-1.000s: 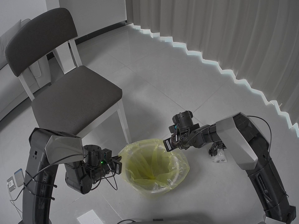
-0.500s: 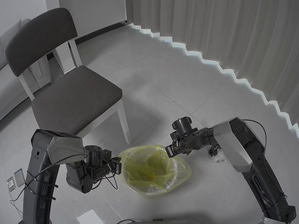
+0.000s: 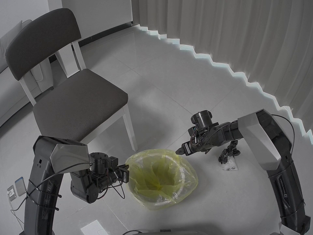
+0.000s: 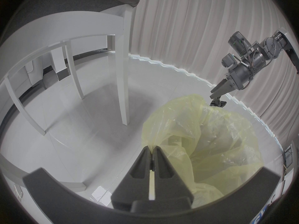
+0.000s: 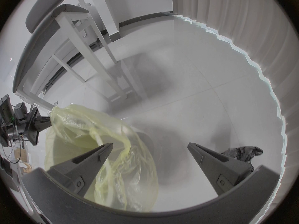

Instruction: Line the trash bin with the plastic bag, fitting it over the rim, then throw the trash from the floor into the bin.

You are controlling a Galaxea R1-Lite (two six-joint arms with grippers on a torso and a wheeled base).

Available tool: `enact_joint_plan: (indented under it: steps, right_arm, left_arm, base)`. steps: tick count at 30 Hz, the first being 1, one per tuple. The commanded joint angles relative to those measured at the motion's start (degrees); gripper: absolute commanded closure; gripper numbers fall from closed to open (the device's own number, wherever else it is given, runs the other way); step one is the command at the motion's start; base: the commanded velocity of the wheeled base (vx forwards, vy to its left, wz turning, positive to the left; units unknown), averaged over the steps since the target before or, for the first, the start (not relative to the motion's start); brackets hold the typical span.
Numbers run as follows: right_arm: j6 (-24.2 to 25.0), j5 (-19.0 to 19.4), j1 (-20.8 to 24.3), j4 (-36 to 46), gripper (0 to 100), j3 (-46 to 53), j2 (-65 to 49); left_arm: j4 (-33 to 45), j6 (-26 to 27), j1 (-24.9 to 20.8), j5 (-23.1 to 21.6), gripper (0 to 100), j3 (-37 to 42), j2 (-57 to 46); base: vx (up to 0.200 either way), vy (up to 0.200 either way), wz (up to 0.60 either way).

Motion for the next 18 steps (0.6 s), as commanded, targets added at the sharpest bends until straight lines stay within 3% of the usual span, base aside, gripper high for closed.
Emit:
enact_joint_plan:
  steps: [1,12,18]
  right_arm:
    - [-0.32,0.72,0.11,-0.75,0,12.51,-9.77]
    - [-3.04,0.63,2.13,-14.55,0,36.77,-15.13]
    - [-6.3,0.81,1.6,-16.57,0,42.22,-16.8]
  left_arm:
    - [-0.12,-0.57,-0.25,-0.03,100,-0.15,-0.29]
    - [-0.74,-1.45,0.9,-0.12,100,0.29,0.5]
    - [-2.76,-1.54,0.98,-0.12,100,1.0,0.59]
  base:
    - [0.0,0.0,0.0]
    - [0.0,0.0,0.0]
    - [0.0,0.0,0.0]
